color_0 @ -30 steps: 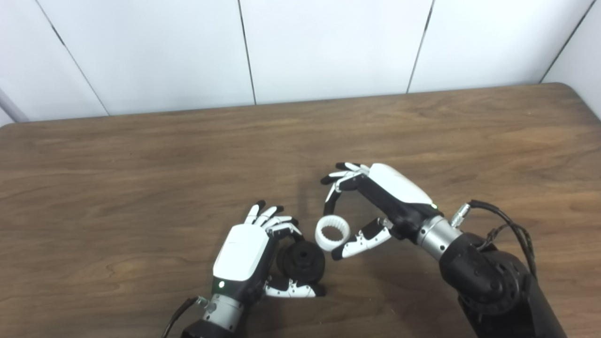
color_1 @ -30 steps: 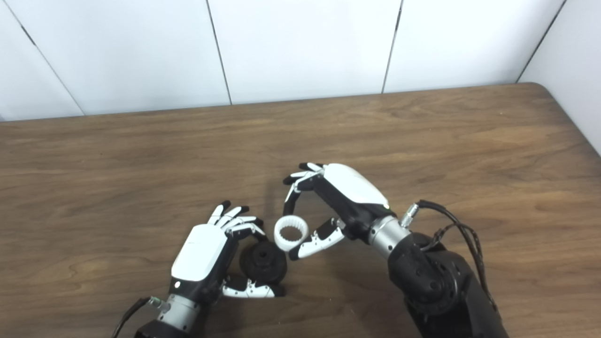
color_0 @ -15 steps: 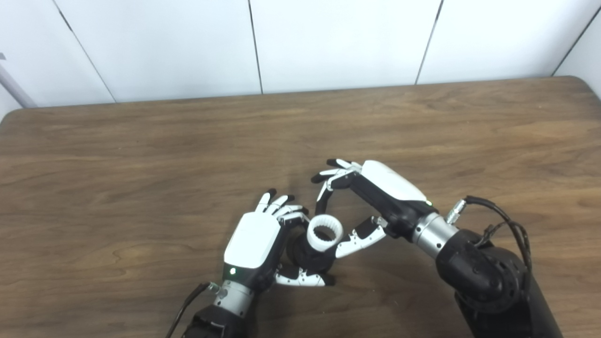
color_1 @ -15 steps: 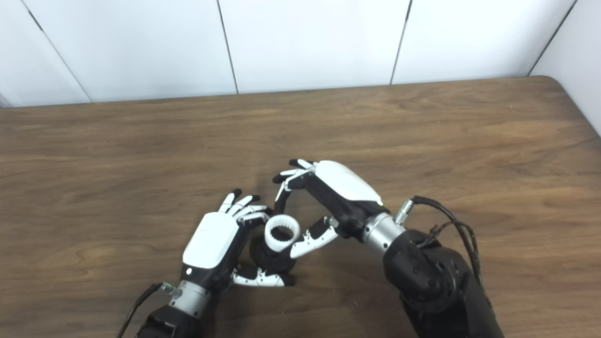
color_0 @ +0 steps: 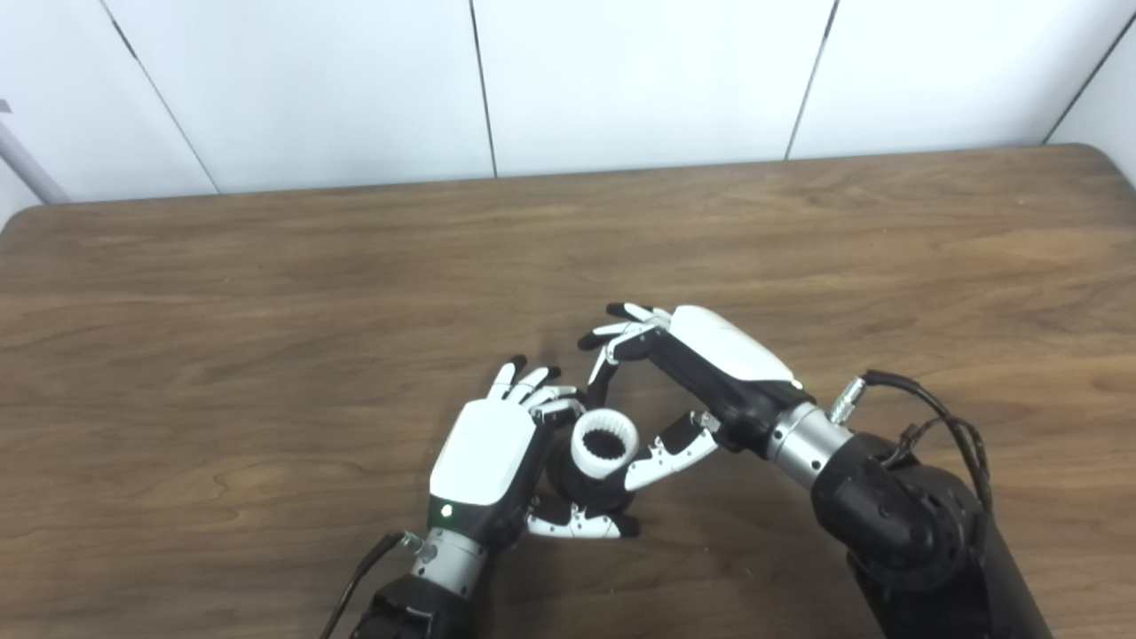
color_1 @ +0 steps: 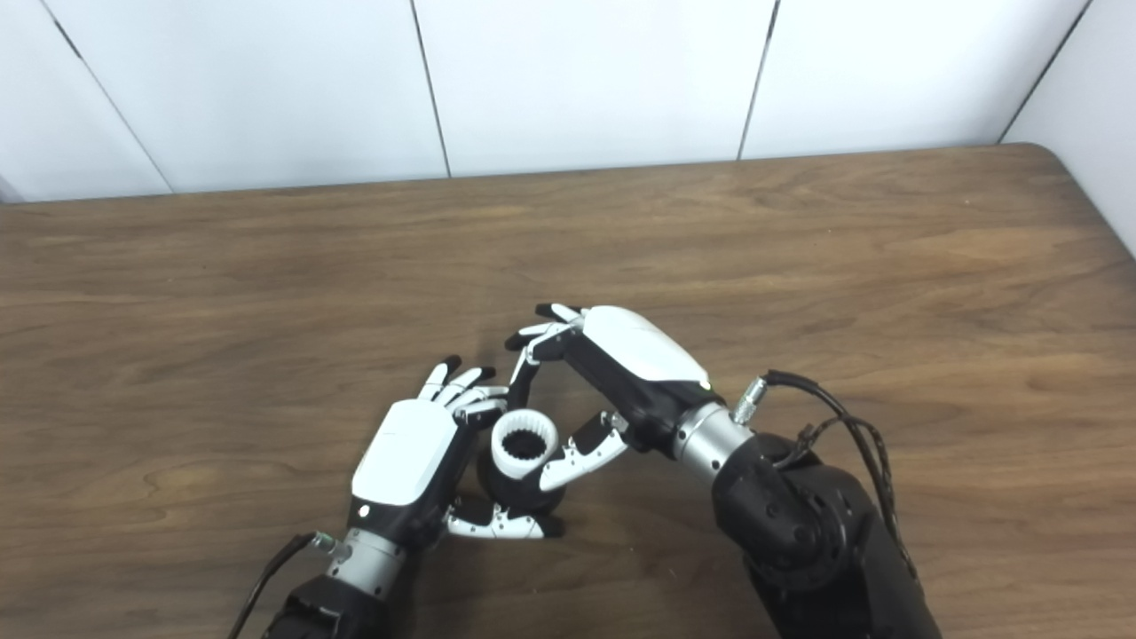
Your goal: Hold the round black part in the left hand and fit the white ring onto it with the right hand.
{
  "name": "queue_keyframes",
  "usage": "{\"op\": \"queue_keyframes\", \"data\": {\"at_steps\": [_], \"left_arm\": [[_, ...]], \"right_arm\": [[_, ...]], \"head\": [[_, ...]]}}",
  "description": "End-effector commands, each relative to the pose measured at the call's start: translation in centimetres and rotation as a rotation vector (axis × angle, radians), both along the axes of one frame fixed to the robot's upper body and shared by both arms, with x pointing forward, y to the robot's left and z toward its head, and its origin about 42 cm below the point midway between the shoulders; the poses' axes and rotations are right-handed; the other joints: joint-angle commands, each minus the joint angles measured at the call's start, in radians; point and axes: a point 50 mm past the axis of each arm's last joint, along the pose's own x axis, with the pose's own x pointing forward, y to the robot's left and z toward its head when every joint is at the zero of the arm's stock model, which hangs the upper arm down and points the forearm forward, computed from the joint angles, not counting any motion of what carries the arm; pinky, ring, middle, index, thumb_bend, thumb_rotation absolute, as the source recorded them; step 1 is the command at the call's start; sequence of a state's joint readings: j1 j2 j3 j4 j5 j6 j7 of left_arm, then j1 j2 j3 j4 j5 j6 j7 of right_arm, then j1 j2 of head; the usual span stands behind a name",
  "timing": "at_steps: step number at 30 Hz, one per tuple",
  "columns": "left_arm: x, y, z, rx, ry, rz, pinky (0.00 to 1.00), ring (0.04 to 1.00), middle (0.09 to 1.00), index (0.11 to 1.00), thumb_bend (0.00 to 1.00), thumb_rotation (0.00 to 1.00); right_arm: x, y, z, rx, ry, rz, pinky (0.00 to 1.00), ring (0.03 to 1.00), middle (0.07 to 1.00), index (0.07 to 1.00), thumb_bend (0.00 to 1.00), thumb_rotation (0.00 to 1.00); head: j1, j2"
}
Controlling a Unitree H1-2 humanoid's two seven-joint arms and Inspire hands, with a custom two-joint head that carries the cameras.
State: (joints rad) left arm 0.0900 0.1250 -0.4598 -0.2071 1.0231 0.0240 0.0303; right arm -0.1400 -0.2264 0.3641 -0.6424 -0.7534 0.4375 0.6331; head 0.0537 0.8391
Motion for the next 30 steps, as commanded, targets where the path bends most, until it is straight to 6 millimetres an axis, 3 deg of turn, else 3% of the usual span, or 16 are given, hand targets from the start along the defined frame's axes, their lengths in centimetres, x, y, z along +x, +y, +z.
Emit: {"op": "queue_keyframes", "data": {"at_steps": [1,30], "left_arm": [[0.1,-0.1,0.1,0.024,-0.005,-0.003,1.0,0.902,0.772,0.484,0.53,0.06],[0.0,-0.2,0.6,0.02,-0.021,-0.005,1.0,0.895,0.764,0.483,0.53,0.06]], "right_arm": [[0.4,0.3,1.2,0.004,-0.079,0.015,1.0,0.979,0.836,0.484,0.52,0.13],[0.5,0.3,-0.1,0.0,-0.057,0.004,1.0,0.973,0.83,0.484,0.52,0.13]], "head": [[0.001,0.002],[-0.009,0.012]]}}
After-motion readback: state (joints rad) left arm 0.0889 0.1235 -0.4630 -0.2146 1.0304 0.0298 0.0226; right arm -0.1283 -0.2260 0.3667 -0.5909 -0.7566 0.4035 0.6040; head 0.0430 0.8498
